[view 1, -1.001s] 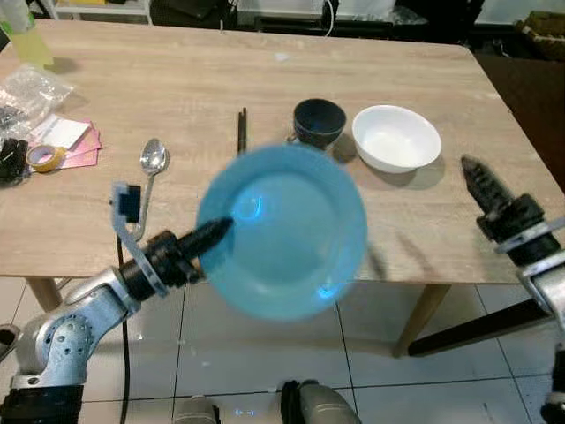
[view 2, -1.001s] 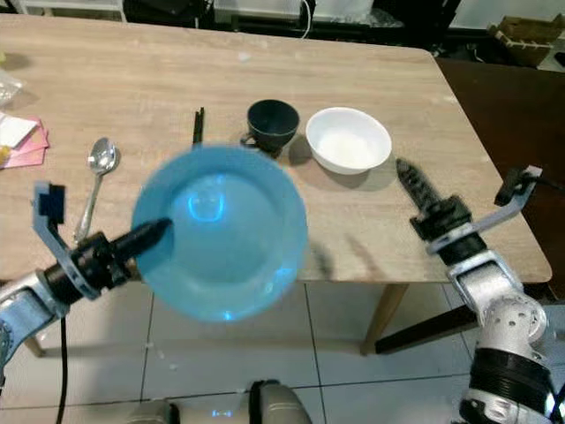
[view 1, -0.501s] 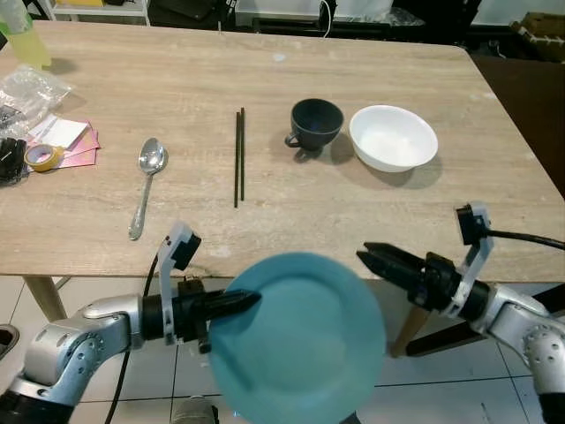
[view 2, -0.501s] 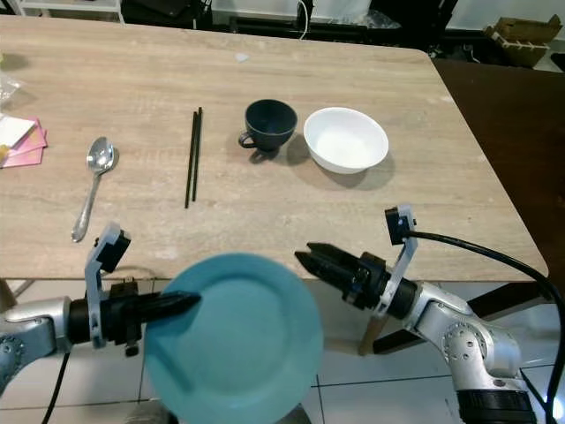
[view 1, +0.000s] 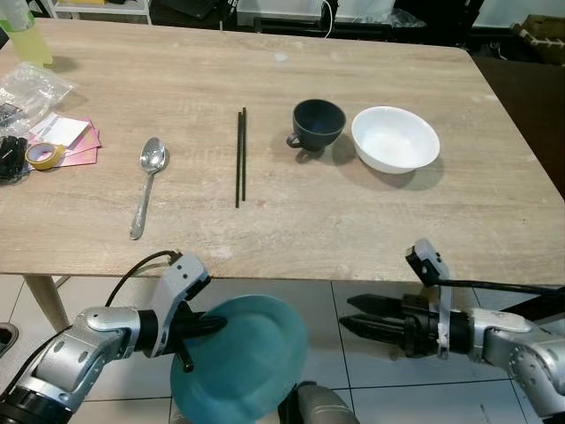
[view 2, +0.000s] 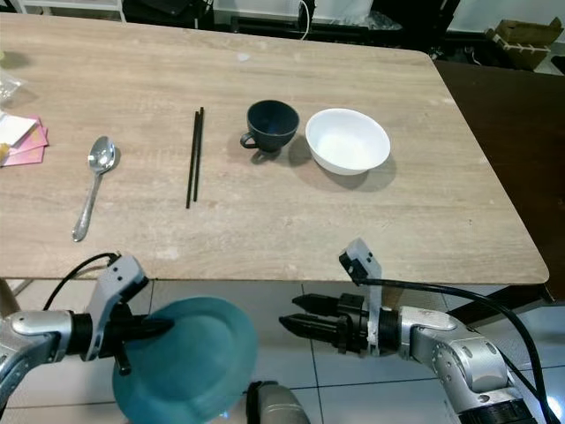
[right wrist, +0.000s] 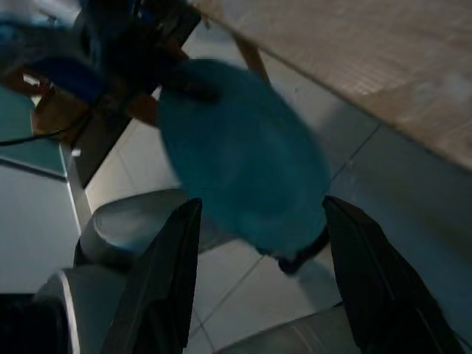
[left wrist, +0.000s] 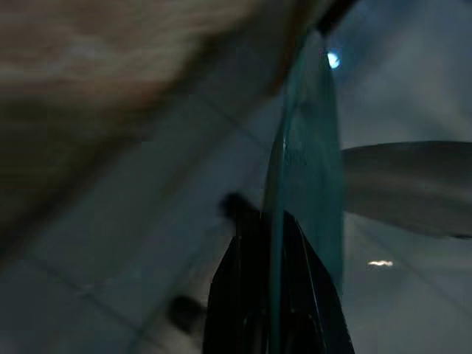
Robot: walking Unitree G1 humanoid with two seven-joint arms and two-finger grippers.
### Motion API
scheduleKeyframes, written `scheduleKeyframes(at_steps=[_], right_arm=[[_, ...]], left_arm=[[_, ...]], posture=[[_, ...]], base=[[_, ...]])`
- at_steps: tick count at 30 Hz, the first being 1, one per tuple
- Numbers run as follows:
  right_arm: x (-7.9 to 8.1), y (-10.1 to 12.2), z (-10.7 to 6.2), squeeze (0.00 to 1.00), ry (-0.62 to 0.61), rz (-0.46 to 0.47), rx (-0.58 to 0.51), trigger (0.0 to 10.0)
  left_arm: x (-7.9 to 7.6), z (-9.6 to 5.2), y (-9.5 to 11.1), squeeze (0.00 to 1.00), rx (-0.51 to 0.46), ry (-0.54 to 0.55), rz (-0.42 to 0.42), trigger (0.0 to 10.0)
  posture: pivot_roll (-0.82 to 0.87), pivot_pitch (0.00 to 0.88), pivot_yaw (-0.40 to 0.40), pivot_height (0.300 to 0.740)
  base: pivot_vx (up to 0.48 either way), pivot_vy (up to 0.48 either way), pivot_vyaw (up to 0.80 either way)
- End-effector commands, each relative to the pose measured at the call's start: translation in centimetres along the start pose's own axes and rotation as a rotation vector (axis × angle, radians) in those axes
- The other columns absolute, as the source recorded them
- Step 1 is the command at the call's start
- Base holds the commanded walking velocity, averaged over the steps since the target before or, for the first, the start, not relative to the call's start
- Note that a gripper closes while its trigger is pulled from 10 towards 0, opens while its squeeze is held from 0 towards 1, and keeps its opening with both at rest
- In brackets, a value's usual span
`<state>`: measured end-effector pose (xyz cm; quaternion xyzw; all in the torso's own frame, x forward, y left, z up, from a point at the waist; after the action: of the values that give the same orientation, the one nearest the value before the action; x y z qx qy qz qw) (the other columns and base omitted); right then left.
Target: Setting the table
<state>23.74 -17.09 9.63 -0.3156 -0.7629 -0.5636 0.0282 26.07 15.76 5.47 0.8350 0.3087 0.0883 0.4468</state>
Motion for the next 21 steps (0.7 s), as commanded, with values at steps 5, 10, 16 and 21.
scheduleKeyframes(at_steps=[5,10,16,21], right_arm=[[0.4,-3.0,0.7,0.0,0.016,-0.039,0.172,10.0],[-1.1,-6.5,1.7,0.0,-0.087,-0.1,0.336,10.0],[-3.1,-10.2,3.0,0.0,-0.246,-0.044,0.41,10.0],[-5.0,-12.8,3.4,0.0,-0.435,-0.069,0.482,10.0]], left_arm=[[1.4,1.2,-1.2,0.0,0.051,0.143,0.088,0.0],[2.0,2.0,-2.1,0.0,0.072,0.22,0.127,0.0],[2.0,2.9,-4.8,0.0,0.147,0.267,0.135,0.0],[1.7,3.3,-7.1,0.0,0.206,0.29,0.067,0.0]], posture=[[0.1,0.098,-0.034,0.74],[0.1,0.098,-0.034,0.74],[0.1,0.097,-0.032,0.74],[0.11,0.096,-0.032,0.74]], base=[[0.0,0.0,0.0],[0.0,0.0,0.0],[0.0,0.0,0.0],[0.0,0.0,0.0]])
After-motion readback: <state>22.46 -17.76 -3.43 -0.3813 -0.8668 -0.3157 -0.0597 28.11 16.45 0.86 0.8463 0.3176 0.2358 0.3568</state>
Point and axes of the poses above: a point about 5 cm out from each wrist's last joint towards the gripper, its own z axis pointing out of the wrist towards the gripper, its own y axis along the axis of the wrist's last joint, x = y × z, the point moved 3 cm from there along z, pointing out of the wrist towards the gripper, and after that the axes turned 2 degrees about -z, right-handed, at the moved point
